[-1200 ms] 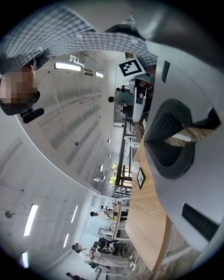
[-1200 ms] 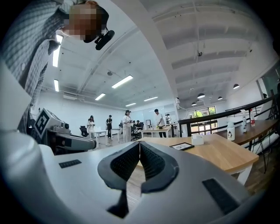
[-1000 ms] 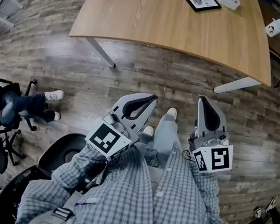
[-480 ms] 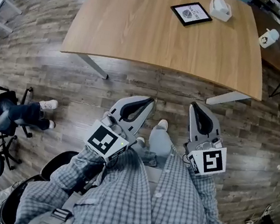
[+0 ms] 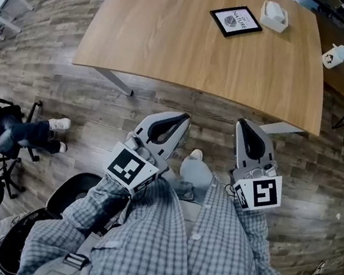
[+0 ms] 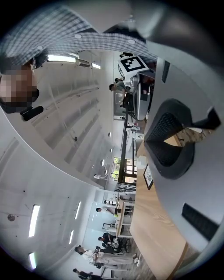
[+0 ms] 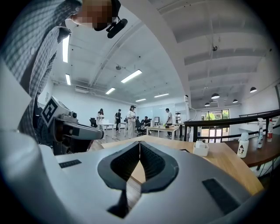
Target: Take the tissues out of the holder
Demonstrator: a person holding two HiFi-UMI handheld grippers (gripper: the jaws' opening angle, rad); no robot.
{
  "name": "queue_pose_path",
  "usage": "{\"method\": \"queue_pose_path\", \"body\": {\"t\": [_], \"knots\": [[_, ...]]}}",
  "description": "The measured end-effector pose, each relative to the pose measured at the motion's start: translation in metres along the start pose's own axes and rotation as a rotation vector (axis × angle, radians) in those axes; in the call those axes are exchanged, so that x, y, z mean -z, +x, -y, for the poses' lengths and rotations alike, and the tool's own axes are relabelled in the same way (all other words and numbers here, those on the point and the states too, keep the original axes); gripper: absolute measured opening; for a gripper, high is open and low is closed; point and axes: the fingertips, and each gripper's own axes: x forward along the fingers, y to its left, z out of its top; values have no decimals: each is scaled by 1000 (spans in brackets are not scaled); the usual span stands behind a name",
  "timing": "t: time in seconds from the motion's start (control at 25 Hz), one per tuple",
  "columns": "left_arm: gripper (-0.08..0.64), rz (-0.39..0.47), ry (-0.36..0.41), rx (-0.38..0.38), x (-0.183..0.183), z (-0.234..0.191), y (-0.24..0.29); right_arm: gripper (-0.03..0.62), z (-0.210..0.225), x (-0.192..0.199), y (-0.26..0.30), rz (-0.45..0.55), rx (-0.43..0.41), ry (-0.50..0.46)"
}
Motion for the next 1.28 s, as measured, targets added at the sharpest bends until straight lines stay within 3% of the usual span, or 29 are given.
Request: {"method": "queue_pose_path", "body": {"t": [0.44,0.84,1.28], "knots": [[0,19,-3,-40,-6,2,40,12,36,1,9,-6,-60,-38],[-1,23,52,-70,-15,1,64,12,66,0,9,9,-70,-54],[-2,-19,54,-38,-10,-2,76,12,80,8,24,-3,-61,-27]]}}
